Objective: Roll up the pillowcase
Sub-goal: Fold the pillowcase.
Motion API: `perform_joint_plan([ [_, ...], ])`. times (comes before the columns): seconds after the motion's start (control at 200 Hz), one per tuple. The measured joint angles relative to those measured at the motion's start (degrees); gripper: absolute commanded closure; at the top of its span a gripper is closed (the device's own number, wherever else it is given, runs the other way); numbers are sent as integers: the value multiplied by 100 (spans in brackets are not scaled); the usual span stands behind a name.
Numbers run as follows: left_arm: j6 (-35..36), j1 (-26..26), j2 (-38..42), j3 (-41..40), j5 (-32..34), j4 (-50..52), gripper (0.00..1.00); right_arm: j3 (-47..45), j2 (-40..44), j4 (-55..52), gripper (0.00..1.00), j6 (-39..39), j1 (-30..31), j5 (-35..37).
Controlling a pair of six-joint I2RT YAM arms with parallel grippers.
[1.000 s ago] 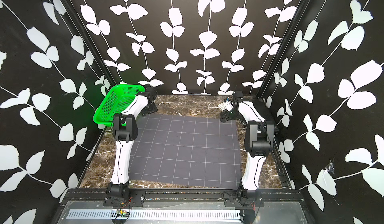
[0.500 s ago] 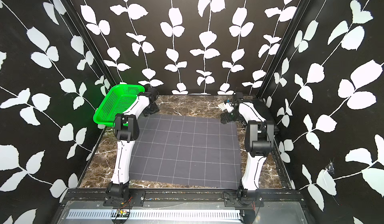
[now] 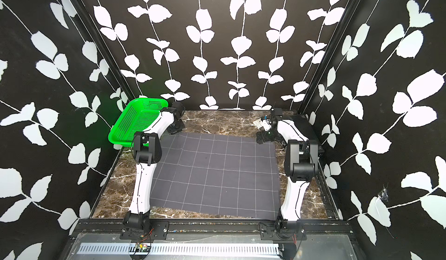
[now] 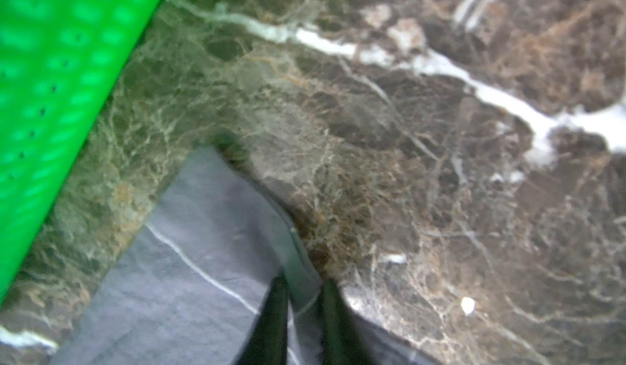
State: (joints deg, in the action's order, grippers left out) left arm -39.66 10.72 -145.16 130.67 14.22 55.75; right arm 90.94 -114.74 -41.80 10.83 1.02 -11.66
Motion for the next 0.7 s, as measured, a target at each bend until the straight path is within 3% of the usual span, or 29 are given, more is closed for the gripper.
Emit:
perform_joint_plan([
  [0.31, 319, -26, 356, -616, -11, -299, 100, 164, -509, 341, 9, -289, 127, 566],
  [0.7, 553, -26, 365, -634, -33, -332, 100, 516, -994, 177, 7, -262, 120, 1152],
])
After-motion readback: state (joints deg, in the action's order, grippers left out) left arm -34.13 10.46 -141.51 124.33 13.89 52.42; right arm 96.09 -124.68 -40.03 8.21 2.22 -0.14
